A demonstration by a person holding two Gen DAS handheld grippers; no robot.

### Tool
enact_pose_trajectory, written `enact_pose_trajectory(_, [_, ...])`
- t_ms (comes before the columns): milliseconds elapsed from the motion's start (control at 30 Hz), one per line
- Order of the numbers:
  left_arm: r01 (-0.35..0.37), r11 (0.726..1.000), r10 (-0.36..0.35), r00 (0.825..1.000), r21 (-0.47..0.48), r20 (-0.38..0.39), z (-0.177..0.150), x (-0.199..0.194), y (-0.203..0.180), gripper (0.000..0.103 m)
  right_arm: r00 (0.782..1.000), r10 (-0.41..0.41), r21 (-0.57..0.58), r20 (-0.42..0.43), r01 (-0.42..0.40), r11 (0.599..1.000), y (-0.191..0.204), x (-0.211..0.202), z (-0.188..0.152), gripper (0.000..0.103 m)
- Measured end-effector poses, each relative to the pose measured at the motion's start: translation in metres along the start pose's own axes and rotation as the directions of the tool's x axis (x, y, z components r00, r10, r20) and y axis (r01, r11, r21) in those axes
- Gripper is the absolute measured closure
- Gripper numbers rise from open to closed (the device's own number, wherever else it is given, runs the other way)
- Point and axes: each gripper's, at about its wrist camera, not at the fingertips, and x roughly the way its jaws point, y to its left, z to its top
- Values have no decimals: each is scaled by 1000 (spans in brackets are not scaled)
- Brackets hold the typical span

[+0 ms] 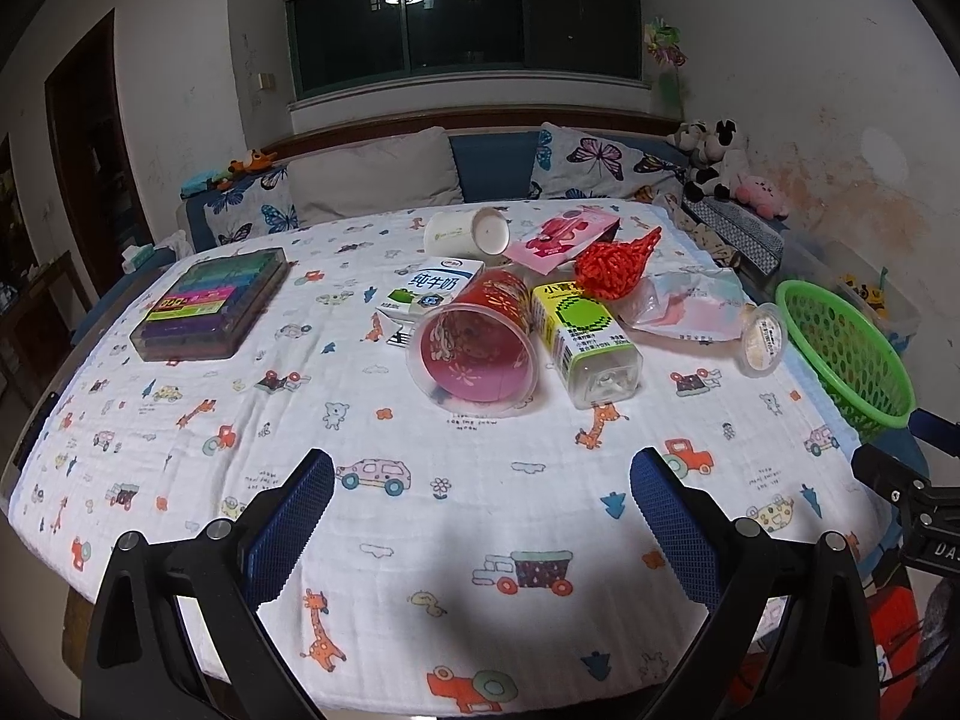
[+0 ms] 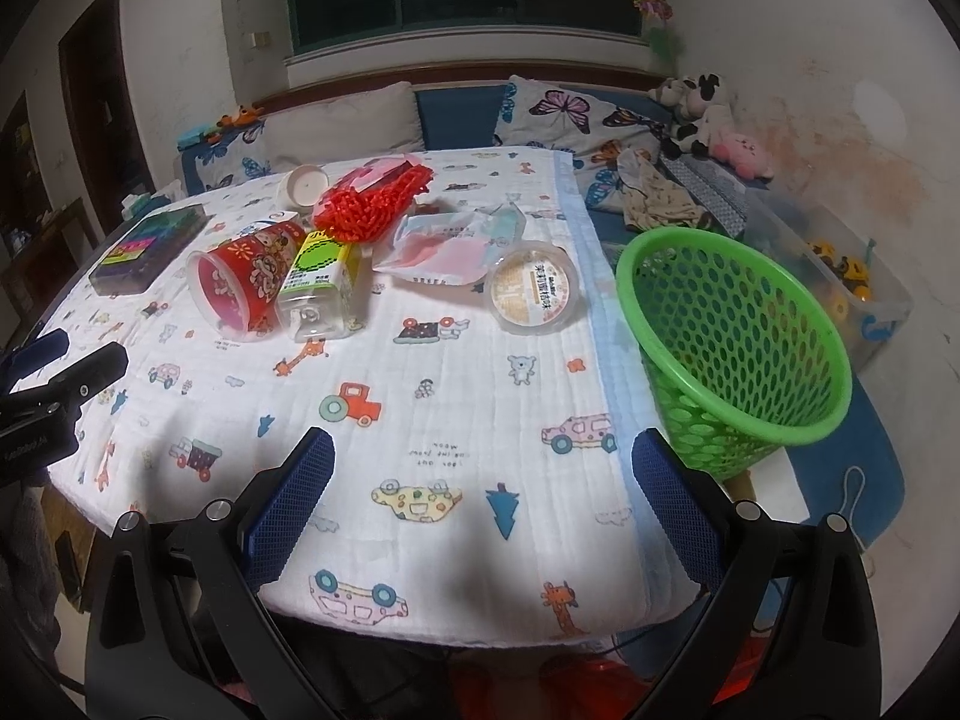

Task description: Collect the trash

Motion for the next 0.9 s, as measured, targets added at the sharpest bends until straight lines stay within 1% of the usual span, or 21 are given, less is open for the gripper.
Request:
enact_pose_trajectory(400, [-21,1000,21,1000,-7,-10,11,14,11,7,1000,18,3,-3,-18,1000,-2,13,10,5])
enact_pose_trajectory(633, [-32,999,32,999,-14,-14,23,24,18,7,1000,22,-6,6,-22,1000,-5,21,23,5])
enact_pose_trajectory(900, [-28,999,26,999,-32,-39,25,36,22,7,1000,19,-12,13,-19,1000,-18,34,41,7])
